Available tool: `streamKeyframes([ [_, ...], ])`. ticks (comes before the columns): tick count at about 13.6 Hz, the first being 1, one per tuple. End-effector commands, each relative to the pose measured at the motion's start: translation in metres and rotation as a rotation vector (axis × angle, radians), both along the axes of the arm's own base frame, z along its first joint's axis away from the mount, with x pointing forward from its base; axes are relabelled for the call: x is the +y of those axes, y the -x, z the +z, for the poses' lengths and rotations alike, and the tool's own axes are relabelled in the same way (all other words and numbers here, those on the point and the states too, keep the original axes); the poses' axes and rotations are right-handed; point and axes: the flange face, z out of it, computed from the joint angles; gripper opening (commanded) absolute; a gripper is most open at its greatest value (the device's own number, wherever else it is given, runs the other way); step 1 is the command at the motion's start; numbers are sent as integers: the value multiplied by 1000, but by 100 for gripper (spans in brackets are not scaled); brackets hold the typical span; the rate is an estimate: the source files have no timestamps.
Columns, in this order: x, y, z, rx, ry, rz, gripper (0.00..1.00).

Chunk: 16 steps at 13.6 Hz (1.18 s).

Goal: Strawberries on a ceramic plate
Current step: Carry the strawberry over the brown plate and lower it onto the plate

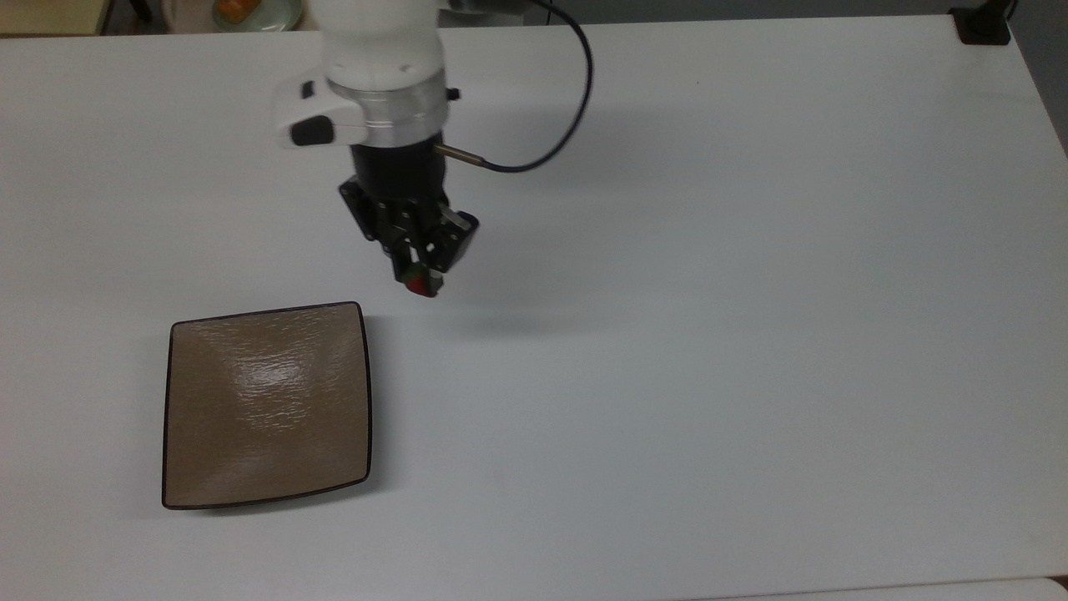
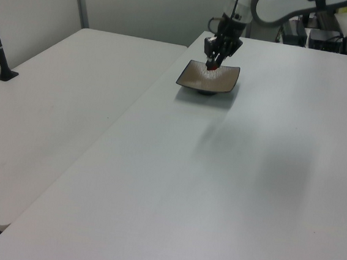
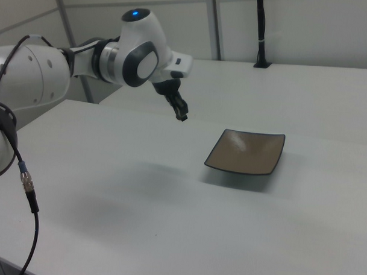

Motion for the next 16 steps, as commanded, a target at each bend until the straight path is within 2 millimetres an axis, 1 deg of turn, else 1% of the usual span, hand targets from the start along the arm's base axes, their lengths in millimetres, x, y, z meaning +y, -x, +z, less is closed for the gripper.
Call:
streamKeyframes([
  [1,-33,1,15,31,-3,110,25],
  [2,-40,-1,16,24,24,179,25],
  [4,-53,-5,5,29,58,259,25],
  [5,-58,-6,3,25,71,287,25],
  [6,-68,-9,-6,31,91,337,24],
  [7,-72,-12,-7,26,106,375,24],
  [9,-97,-23,-15,13,131,408,24],
  [10,-114,-25,-21,0,144,426,24],
  [11,-121,-27,-23,-17,158,440,24],
  [13,-124,-36,-38,-52,185,467,24],
  [15,-129,-42,-46,-87,210,459,26],
  [16,-134,-46,-58,-99,219,452,27],
])
